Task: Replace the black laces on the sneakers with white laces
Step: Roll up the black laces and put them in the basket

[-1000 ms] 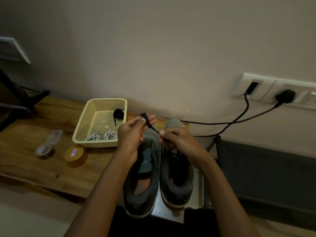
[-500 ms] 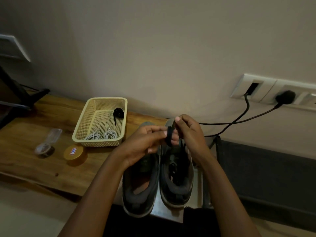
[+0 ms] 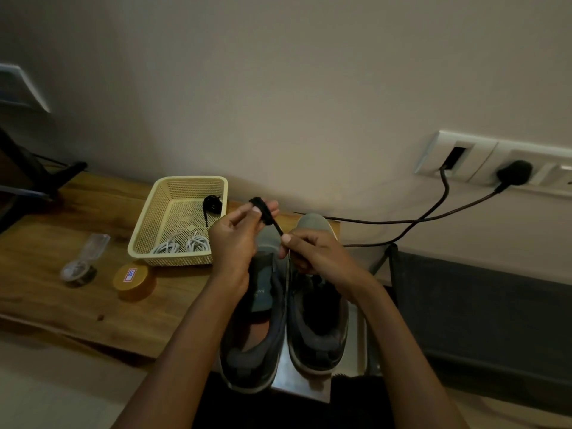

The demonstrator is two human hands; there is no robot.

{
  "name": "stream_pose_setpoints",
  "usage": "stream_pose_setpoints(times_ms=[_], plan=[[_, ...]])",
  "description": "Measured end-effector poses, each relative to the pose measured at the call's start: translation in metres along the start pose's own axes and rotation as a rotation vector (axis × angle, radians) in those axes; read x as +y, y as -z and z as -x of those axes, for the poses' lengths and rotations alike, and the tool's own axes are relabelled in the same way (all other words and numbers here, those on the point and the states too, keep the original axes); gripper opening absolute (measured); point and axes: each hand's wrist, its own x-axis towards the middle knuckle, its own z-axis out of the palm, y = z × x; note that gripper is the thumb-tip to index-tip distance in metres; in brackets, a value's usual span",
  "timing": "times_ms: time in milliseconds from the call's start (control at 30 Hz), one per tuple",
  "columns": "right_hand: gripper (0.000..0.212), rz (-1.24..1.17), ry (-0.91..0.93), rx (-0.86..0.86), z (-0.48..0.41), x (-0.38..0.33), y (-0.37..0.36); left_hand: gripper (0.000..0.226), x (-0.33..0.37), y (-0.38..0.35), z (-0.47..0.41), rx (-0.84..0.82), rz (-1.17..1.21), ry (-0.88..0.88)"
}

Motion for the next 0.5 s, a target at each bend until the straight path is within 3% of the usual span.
stream_pose_setpoints(times_ms=[133, 233, 300, 367, 500], plan=[[0.027, 0.057, 0.038, -0.006, 0.0, -0.005, -0.004, 0.018, -0.01, 0.007, -0.002, -0.105, -0.6, -0.252], [0.029, 0.128, 0.103, 0.113, -0.004, -0.005, -0.006, 0.022, -0.009, 0.007, -0.001, -0.247, -0.78, -0.287], [0.025, 0.183, 0.165, 0.234, -0.005, -0.001, -0.002, 0.019, -0.003, 0.007, 0.002, -0.415, -0.742, -0.223], [0.022, 0.155, 0.194, 0.273, -0.004, 0.003, 0.003, 0.017, 0.007, 0.007, 0.006, -0.548, -0.618, -0.024], [0.02, 0.046, 0.146, 0.282, -0.007, 0.01, 0.006, 0.019, 0.019, 0.013, 0.009, -0.629, -0.324, 0.317]])
